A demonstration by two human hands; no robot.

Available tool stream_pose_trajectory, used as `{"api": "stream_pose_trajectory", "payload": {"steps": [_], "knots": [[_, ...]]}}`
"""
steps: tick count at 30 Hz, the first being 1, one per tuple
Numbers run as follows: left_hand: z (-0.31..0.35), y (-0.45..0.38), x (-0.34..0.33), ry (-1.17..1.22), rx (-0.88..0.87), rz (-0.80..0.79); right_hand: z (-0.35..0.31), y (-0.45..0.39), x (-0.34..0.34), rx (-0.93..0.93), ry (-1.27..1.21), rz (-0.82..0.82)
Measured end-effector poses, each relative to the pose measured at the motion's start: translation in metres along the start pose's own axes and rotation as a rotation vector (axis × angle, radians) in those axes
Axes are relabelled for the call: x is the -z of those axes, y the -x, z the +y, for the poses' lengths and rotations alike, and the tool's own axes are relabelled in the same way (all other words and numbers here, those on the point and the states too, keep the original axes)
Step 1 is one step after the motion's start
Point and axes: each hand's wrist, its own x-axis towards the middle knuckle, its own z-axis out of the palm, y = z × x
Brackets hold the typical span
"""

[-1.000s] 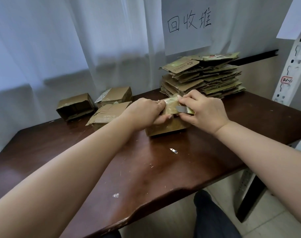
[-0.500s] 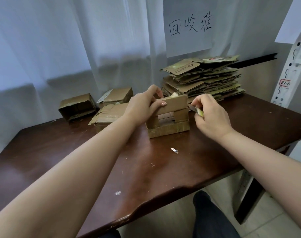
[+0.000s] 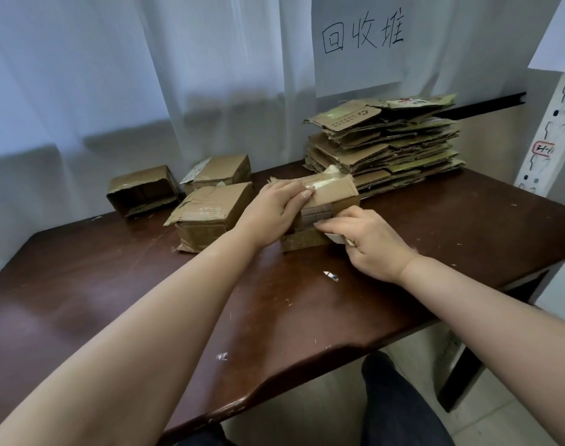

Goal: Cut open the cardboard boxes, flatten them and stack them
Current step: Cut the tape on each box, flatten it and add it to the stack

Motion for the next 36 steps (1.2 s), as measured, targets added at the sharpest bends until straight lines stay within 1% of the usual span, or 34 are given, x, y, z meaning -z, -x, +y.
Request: {"api": "stream_pose_trajectory", "payload": {"steps": [2, 3, 5, 7, 9, 11, 12, 14, 15, 16, 17, 18, 19, 22, 24, 26, 30, 36], "knots": [[0.001, -0.001, 0.002, 0.027, 0.011, -0.031, -0.001, -0.003, 0.0, -0.09, -0.032, 0.008], [0.001, 0.0, 0.003, 0.035, 0.02, -0.047, -0.002, -0.003, 0.002, -0.13, -0.039, -0.013], [-0.001, 0.001, 0.007, 0.051, 0.014, -0.06, -0.005, -0.004, 0.005, -0.151, -0.041, -0.048], [-0.001, 0.005, 0.011, 0.068, 0.017, -0.064, -0.01, -0.005, 0.008, -0.156, 0.008, -0.068], [-0.001, 0.007, 0.012, 0.065, 0.025, -0.064, -0.011, -0.002, 0.006, -0.166, 0.068, -0.143], [0.0, 0.006, 0.013, 0.043, 0.039, -0.099, -0.011, 0.009, 0.003, -0.215, -0.037, -0.172], [0.002, 0.005, 0.013, 0.03, 0.044, -0.122, -0.008, 0.017, 0.001, -0.242, -0.098, -0.154], [0.005, 0.002, 0.01, 0.0, 0.042, -0.12, -0.004, 0.023, 0.003, -0.251, -0.119, -0.154], [0.007, 0.002, 0.008, -0.011, 0.043, -0.115, -0.003, 0.023, 0.004, -0.261, -0.136, -0.185], [0.008, 0.001, 0.006, -0.023, 0.045, -0.105, -0.004, 0.02, 0.006, -0.296, -0.198, -0.2], [0.008, 0.0, 0.004, -0.035, 0.05, -0.087, -0.006, 0.017, 0.009, -0.341, -0.274, -0.192], [0.007, 0.001, 0.002, -0.047, 0.062, -0.065, -0.007, 0.015, 0.011, -0.381, -0.334, -0.139], [0.006, 0.001, 0.0, -0.055, 0.077, -0.045, -0.008, 0.013, 0.013, -0.42, -0.363, -0.053], [0.005, 0.001, -0.006, -0.053, 0.107, -0.017, -0.006, 0.011, 0.016, -0.486, -0.283, 0.209], [0.006, 0.001, -0.008, -0.059, 0.11, -0.008, -0.008, 0.01, 0.017, -0.526, -0.191, 0.293], [0.005, 0.001, -0.009, -0.062, 0.109, 0.009, -0.01, 0.004, 0.015, -0.577, -0.085, 0.299], [0.007, 0.002, -0.013, -0.076, 0.12, 0.021, -0.019, -0.01, 0.003, -0.668, 0.042, 0.231], [0.011, 0.002, -0.013, -0.104, 0.164, 0.008, -0.016, -0.014, -0.003, -0.703, 0.053, 0.213]]}}
